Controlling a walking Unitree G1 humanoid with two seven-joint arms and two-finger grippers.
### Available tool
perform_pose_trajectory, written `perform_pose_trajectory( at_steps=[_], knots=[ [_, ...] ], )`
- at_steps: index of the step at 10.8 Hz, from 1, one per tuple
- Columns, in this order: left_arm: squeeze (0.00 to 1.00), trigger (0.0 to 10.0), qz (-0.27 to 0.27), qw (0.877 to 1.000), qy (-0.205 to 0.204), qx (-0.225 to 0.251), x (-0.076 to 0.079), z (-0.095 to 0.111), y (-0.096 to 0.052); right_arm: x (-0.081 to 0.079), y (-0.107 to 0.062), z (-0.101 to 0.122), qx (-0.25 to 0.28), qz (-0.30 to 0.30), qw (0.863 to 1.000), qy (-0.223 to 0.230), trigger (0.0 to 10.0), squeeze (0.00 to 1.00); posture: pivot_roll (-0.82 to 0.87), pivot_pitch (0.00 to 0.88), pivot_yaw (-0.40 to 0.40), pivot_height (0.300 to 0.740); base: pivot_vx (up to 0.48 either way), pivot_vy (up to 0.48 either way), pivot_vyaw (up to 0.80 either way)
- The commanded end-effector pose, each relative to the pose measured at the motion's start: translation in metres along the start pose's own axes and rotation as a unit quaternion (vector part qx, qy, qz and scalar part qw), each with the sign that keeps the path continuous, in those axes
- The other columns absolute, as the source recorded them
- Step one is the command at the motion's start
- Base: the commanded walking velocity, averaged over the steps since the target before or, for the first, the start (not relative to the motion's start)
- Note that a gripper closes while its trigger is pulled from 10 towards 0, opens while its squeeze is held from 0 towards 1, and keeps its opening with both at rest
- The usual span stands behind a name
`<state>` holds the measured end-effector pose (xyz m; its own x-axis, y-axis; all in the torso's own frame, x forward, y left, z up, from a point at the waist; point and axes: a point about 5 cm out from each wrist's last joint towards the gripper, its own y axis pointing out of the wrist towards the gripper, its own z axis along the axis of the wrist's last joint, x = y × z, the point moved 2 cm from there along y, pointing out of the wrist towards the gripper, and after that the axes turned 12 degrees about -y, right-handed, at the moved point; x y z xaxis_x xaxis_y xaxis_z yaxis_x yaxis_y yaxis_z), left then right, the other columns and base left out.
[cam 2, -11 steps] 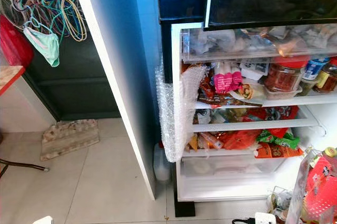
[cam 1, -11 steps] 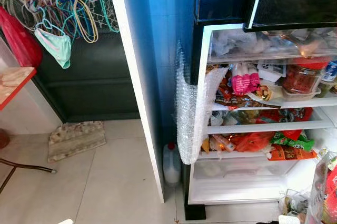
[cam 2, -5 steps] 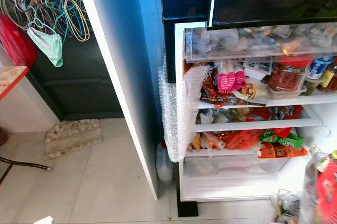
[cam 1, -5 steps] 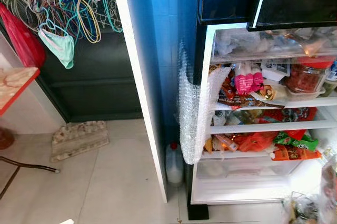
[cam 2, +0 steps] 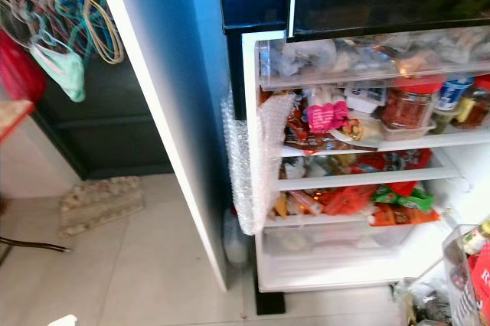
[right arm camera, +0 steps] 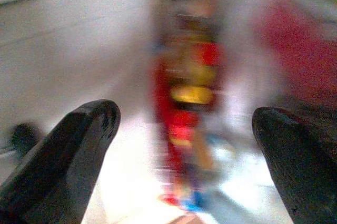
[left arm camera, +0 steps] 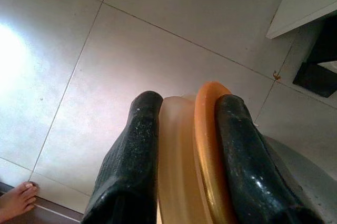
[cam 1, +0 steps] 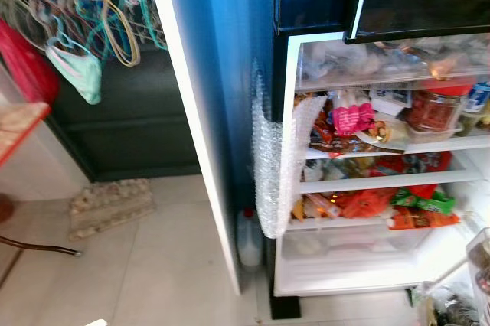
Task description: Restocking fridge
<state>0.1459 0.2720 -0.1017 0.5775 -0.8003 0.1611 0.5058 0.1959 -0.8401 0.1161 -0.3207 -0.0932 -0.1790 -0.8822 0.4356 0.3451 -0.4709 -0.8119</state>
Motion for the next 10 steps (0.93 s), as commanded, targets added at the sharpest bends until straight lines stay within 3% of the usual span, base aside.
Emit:
perform_pose_trajectory(
  at_steps=[1, 3, 5, 8, 10],
  knots=[
    [0.0, 10.0, 0.001, 1.0, 0.0, -0.016, -0.001, -0.007, -0.001, -0.024, -0.002, 0.007, 0.021, 0.053, 0.998, -0.013, 10.0, 0.0, -0.14, 0.0, 0.044, 0.74, 0.0, 0.0, 0.0],
    [0.0, 10.0, 0.001, 1.0, 0.007, -0.014, -0.001, -0.006, -0.001, -0.054, -0.006, 0.014, 0.028, 0.089, 0.996, 0.006, 10.0, 0.0, -0.13, 0.0, 0.045, 0.74, 0.0, 0.0, 0.0],
    [0.0, 10.0, -0.001, 1.0, 0.017, -0.015, -0.001, -0.005, 0.0, -0.067, -0.008, 0.017, 0.03, 0.102, 0.994, 0.027, 10.0, 0.0, -0.13, 0.0, 0.05, 0.74, 0.0, -0.135, 0.0],
    [0.0, 10.0, -0.003, 1.0, 0.02, -0.014, 0.0, -0.005, 0.0, -0.07, -0.009, 0.016, 0.028, 0.109, 0.993, 0.029, 10.0, 0.0, -0.13, 0.0, 0.053, 0.74, 0.0, -0.27, -0.68],
    [0.0, 10.0, -0.002, 1.0, 0.021, -0.014, 0.0, -0.005, 0.0, -0.07, -0.009, 0.016, 0.032, 0.112, 0.993, 0.03, 10.0, 0.0, -0.14, 0.0, 0.056, 0.74, 0.0, -0.27, 0.0]
  ],
)
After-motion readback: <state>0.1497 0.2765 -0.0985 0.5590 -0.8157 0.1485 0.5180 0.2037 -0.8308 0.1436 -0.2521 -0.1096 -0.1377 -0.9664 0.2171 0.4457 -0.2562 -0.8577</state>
